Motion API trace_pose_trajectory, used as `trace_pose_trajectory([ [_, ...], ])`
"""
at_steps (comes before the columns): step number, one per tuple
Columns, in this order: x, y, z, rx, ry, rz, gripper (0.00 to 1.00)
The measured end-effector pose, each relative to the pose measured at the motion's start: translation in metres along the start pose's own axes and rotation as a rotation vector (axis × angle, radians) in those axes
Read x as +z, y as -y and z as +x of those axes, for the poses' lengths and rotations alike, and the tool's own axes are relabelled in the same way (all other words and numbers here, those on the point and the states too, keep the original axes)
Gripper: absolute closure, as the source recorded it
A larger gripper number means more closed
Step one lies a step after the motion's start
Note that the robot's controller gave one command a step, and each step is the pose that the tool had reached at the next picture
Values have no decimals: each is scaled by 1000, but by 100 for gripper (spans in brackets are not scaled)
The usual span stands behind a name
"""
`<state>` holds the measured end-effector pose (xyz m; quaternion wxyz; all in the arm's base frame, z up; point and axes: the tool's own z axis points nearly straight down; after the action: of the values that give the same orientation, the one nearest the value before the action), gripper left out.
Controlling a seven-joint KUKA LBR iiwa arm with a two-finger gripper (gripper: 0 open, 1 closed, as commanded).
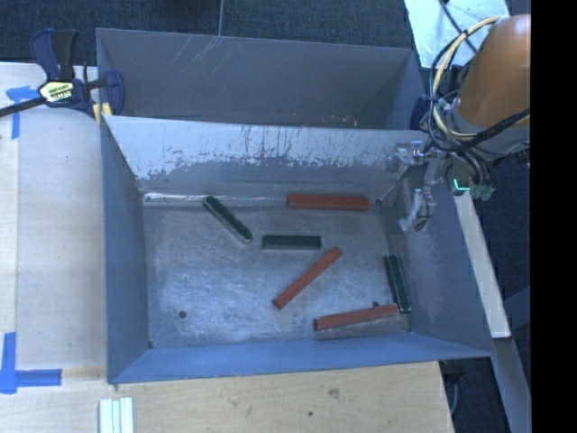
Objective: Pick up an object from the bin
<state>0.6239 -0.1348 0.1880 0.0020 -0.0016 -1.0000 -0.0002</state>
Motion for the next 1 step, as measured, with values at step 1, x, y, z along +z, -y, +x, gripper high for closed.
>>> trace_pose_trajectory([
  [1,120,-9,94,-276,0,0,0],
])
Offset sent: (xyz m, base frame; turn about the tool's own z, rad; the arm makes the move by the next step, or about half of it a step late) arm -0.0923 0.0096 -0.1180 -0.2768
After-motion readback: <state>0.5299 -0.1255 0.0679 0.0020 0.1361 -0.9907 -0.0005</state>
